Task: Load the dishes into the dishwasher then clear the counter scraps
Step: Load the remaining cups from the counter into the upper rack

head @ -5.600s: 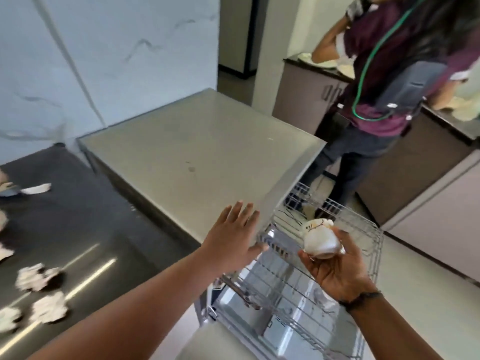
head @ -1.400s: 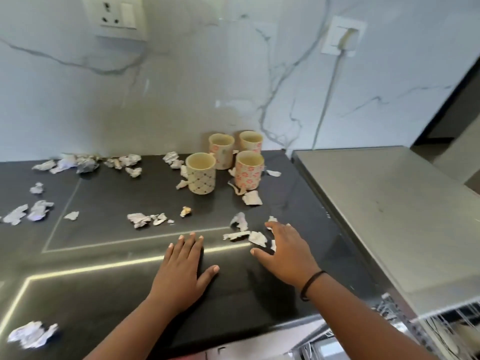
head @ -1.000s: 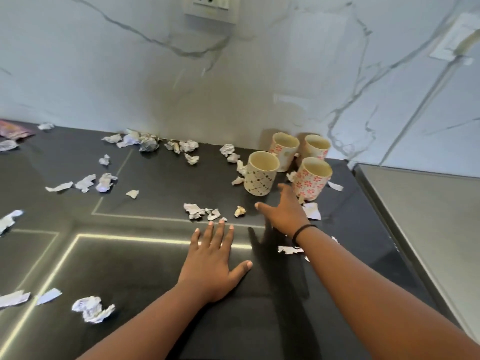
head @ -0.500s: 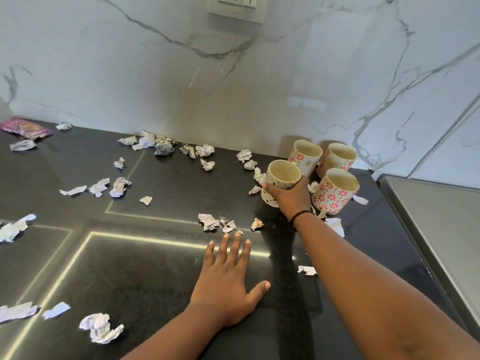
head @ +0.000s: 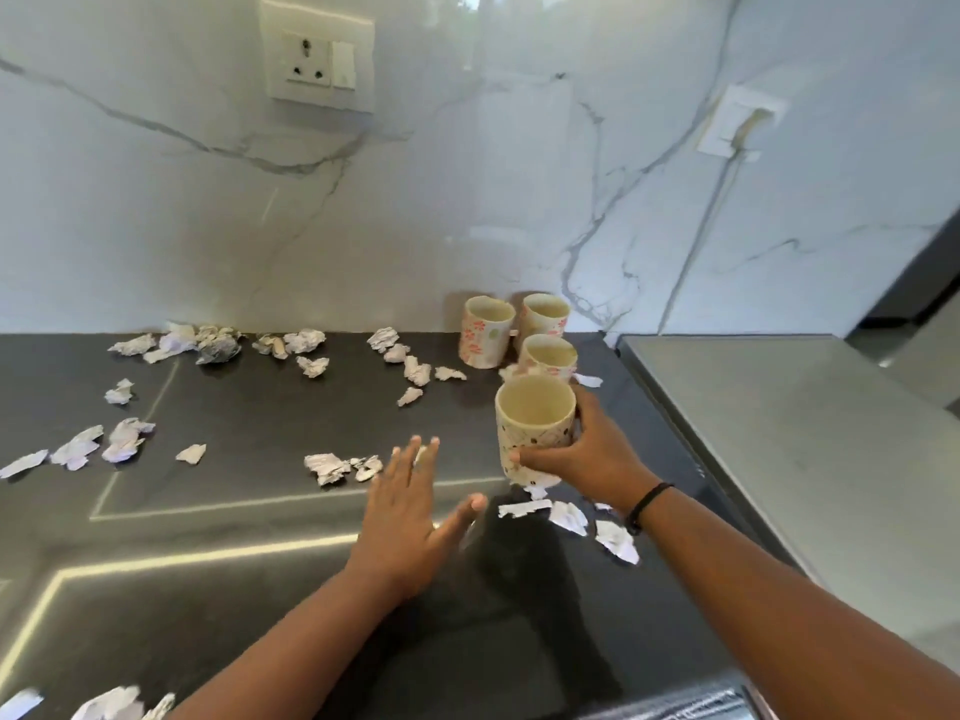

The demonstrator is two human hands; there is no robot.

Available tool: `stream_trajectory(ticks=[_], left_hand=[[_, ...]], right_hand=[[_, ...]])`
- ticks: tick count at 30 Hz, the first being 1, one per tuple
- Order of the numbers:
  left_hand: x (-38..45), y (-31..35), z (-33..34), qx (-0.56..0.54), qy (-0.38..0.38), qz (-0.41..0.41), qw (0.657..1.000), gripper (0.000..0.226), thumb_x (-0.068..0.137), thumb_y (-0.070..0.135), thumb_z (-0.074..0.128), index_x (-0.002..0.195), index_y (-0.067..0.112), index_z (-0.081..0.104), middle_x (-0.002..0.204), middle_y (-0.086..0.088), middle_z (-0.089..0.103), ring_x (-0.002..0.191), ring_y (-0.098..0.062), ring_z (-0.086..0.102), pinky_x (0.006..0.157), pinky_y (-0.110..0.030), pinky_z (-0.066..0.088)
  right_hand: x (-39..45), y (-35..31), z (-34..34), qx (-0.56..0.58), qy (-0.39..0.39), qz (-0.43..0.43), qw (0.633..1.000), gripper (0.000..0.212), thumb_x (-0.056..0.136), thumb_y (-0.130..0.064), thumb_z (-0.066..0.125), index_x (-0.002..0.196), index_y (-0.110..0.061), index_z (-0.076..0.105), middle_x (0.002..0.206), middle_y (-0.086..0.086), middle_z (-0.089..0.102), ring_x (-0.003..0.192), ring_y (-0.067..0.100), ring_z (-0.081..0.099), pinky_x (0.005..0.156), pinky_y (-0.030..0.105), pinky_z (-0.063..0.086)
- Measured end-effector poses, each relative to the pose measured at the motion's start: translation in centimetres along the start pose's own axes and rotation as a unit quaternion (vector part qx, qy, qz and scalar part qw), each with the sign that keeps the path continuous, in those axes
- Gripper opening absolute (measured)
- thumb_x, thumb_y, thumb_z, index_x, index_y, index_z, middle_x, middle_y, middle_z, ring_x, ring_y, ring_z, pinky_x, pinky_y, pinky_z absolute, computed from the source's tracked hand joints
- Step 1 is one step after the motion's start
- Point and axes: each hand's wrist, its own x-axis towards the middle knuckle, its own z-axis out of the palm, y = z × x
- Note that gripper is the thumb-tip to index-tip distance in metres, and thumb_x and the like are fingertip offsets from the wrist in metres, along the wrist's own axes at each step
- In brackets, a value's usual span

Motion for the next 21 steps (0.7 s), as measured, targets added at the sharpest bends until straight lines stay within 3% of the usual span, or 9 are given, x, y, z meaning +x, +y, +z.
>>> stream_trajectory(ticks=[3, 5, 7, 9, 11, 13, 15, 17, 21], left_hand=[[1.8, 6.2, -0.4, -0.197, -0.040, 0.038, 0.979, 0.111, 0.055, 0.095, 0.043, 0.147, 0.049, 0.000, 0.155, 0.014, 0.023, 0.142, -0.010, 0.025, 0.115, -0.040, 0.027], [2.6, 10.3, 0.3, -0.250, -0.116, 0.088, 0.957, 0.113, 0.046, 0.088, 0.064, 0.135, 0.066, -0.002, 0.135, 0.031, 0.039, 0.123, 0.003, 0.045, 0.098, -0.025, 0.042], [3.0, 13.3, 1.7, -0.226, -0.175, 0.130, 0.950, 0.126, 0.042, 0.082, 0.073, 0.143, 0.055, 0.003, 0.131, 0.029, 0.047, 0.116, 0.004, 0.051, 0.098, -0.025, 0.045], [3.2, 15.8, 3.8, -0.159, -0.187, 0.155, 0.957, 0.135, 0.040, 0.083, 0.072, 0.150, 0.035, 0.010, 0.145, 0.013, 0.041, 0.127, -0.005, 0.045, 0.107, -0.033, 0.038], [3.2, 17.6, 5.4, -0.133, -0.178, 0.158, 0.962, 0.136, 0.034, 0.087, 0.069, 0.148, 0.037, 0.014, 0.145, 0.012, 0.041, 0.125, -0.008, 0.045, 0.105, -0.033, 0.039], [3.1, 20.3, 7.3, -0.163, -0.201, 0.156, 0.953, 0.134, 0.030, 0.087, 0.070, 0.143, 0.047, 0.011, 0.132, 0.015, 0.050, 0.115, -0.009, 0.053, 0.099, -0.037, 0.046], [3.1, 21.8, 8.3, -0.236, -0.219, 0.143, 0.936, 0.128, 0.031, 0.079, 0.078, 0.137, 0.055, 0.012, 0.121, 0.014, 0.056, 0.105, -0.007, 0.059, 0.088, -0.034, 0.051], [2.8, 24.8, 10.3, -0.311, -0.263, 0.137, 0.903, 0.130, 0.030, 0.067, 0.086, 0.139, 0.052, 0.017, 0.114, 0.013, 0.059, 0.098, -0.003, 0.063, 0.080, -0.025, 0.051], [1.1, 30.9, 14.7, -0.385, -0.348, 0.128, 0.845, 0.128, 0.033, 0.055, 0.091, 0.141, 0.046, 0.023, 0.111, 0.011, 0.063, 0.089, 0.000, 0.067, 0.079, -0.026, 0.049]], right_hand=[[-4.2, 0.1, -2.6, -0.022, 0.014, 0.016, 1.000, 0.078, 0.051, -0.048, 0.088, 0.116, -0.041, 0.045, 0.112, -0.021, 0.059, 0.100, -0.006, 0.059, 0.080, 0.014, 0.049], [-6.8, 0.4, -4.4, -0.029, 0.035, 0.023, 0.999, 0.082, 0.049, -0.055, 0.086, 0.119, -0.039, 0.045, 0.113, -0.019, 0.059, 0.101, -0.005, 0.060, 0.080, 0.015, 0.051], [-8.9, 0.9, -6.0, -0.034, 0.055, 0.025, 0.998, 0.082, 0.049, -0.056, 0.085, 0.119, -0.038, 0.046, 0.115, -0.019, 0.060, 0.102, -0.003, 0.060, 0.082, 0.014, 0.050], [-11.1, 1.4, -7.9, -0.037, 0.089, 0.036, 0.995, 0.079, 0.051, -0.051, 0.087, 0.118, -0.037, 0.047, 0.114, -0.020, 0.061, 0.102, -0.003, 0.060, 0.083, 0.014, 0.050], [-12.8, 1.7, -9.5, -0.034, 0.115, 0.053, 0.991, 0.076, 0.056, -0.045, 0.088, 0.120, -0.037, 0.048, 0.111, -0.024, 0.061, 0.102, -0.004, 0.060, 0.081, 0.012, 0.049], [-15.3, 1.9, -12.2, -0.023, 0.137, 0.080, 0.987, 0.073, 0.059, -0.042, 0.088, 0.120, -0.039, 0.049, 0.110, -0.026, 0.062, 0.102, -0.002, 0.061, 0.080, 0.014, 0.051], [-17.2, 1.6, -14.1, 0.029, 0.140, 0.108, 0.984, 0.072, 0.061, -0.038, 0.088, 0.122, -0.039, 0.049, 0.113, -0.019, 0.064, 0.101, 0.005, 0.064, 0.081, 0.023, 0.055], [-20.6, 2.4, -16.8, 0.129, 0.181, 0.151, 0.963, 0.075, 0.062, -0.045, 0.085, 0.127, -0.035, 0.048, 0.119, -0.010, 0.063, 0.103, 0.014, 0.066, 0.081, 0.031, 0.057], [-26.8, 5.3, -20.0, 0.383, 0.211, 0.216, 0.873, 0.083, 0.059, -0.071, 0.072, 0.127, -0.026, 0.056, 0.125, 0.016, 0.062, 0.111, 0.040, 0.060, 0.091, 0.051, 0.052]])
